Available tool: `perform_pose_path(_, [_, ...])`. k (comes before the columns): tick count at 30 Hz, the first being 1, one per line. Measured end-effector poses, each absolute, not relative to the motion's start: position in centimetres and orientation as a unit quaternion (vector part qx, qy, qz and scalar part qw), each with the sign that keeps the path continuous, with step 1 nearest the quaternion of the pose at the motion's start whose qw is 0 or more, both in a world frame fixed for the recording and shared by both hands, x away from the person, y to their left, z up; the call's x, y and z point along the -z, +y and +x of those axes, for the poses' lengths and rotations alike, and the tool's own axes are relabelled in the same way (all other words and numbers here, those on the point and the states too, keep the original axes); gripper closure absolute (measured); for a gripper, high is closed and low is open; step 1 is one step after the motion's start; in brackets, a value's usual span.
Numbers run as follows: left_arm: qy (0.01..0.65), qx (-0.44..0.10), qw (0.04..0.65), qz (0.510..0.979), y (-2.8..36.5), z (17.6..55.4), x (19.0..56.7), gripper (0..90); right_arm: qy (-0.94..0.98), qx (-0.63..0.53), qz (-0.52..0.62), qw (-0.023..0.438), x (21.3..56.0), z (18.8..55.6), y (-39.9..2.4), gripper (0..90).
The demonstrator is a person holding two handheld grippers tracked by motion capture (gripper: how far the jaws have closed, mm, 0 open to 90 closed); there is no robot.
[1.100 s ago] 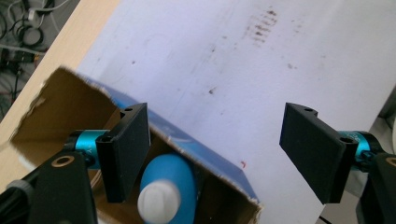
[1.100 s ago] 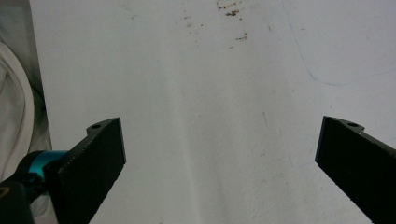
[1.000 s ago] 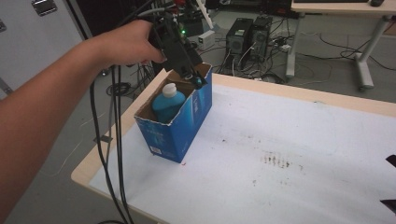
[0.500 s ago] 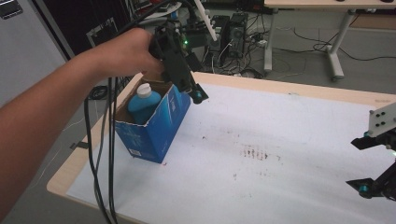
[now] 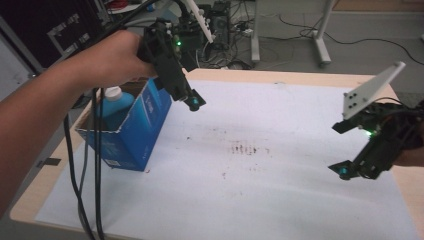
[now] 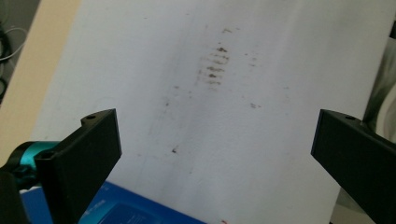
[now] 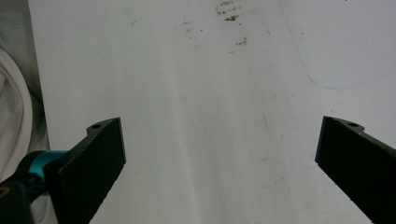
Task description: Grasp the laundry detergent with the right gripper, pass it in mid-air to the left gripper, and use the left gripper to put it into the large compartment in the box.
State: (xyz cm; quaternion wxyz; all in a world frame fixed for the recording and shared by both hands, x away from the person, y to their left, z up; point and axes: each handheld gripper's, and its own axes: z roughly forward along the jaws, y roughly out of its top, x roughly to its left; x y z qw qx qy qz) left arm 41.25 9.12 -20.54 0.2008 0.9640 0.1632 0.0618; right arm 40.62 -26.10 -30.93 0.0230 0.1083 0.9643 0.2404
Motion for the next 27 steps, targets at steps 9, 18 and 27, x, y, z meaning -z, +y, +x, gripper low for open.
perform_pose_path(9, [0.143,-0.044,0.191,0.97,6.4,41.3,22.9,1.6,0.965,-0.239,0.104,0.021,31.1,40.5,-25.8,1.0])
perform_pose_path(18, [0.128,-0.028,0.192,0.973,4.2,41.1,24.5,1.6,0.965,-0.24,0.105,0.018,31.4,40.1,-25.8,1.0])
perform_pose_path(27, [0.114,-0.009,0.182,0.977,2.1,41.0,26.3,1.6,0.965,-0.242,0.103,0.018,31.4,40.1,-25.9,1.0])
